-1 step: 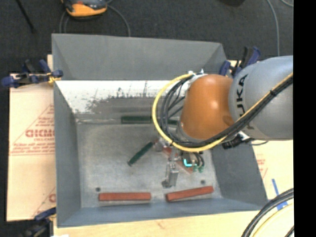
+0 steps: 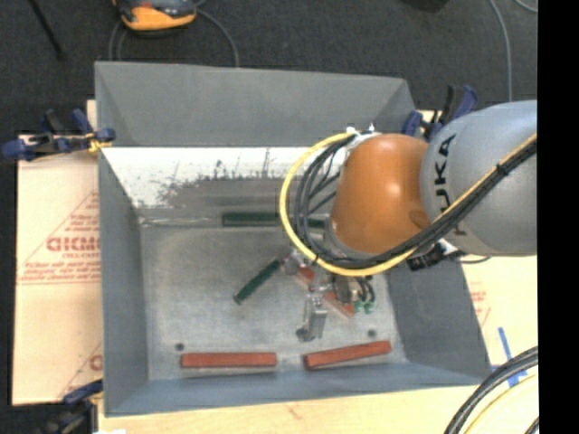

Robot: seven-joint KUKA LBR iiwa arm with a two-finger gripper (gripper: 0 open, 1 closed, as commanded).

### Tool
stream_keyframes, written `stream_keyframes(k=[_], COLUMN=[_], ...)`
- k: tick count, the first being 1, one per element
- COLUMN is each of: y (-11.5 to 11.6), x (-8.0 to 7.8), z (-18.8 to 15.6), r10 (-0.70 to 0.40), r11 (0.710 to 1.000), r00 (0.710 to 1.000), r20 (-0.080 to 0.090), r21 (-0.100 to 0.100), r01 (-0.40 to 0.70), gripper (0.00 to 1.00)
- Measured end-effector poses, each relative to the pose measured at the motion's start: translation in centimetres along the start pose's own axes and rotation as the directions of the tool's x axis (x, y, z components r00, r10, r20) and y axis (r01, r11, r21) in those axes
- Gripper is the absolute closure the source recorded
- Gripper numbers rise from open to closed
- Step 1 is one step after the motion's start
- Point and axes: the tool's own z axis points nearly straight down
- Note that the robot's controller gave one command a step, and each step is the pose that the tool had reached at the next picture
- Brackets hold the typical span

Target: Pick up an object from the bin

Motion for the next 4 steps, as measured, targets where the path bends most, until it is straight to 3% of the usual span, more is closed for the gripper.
stream_keyframes(k=[1, 2, 3, 4], y=[1.1, 0.4, 0.5, -2.4], x=[-5.7, -4.7, -4.7, -4.8], z=[5.2, 8.8, 8.8, -1.1], r10=[0.068, -0.103, -0.103, -0.130], r11=[0.998, 0.995, 0.995, 0.991], r00=[0.998, 0.995, 0.995, 0.991], r20=[0.009, 0.000, 0.000, 0.000], r21=[-0.001, 0.001, 0.000, 0.001], r01=[-0.068, 0.103, 0.103, 0.130], gripper=[0.00, 1.00, 1.00, 1.00])
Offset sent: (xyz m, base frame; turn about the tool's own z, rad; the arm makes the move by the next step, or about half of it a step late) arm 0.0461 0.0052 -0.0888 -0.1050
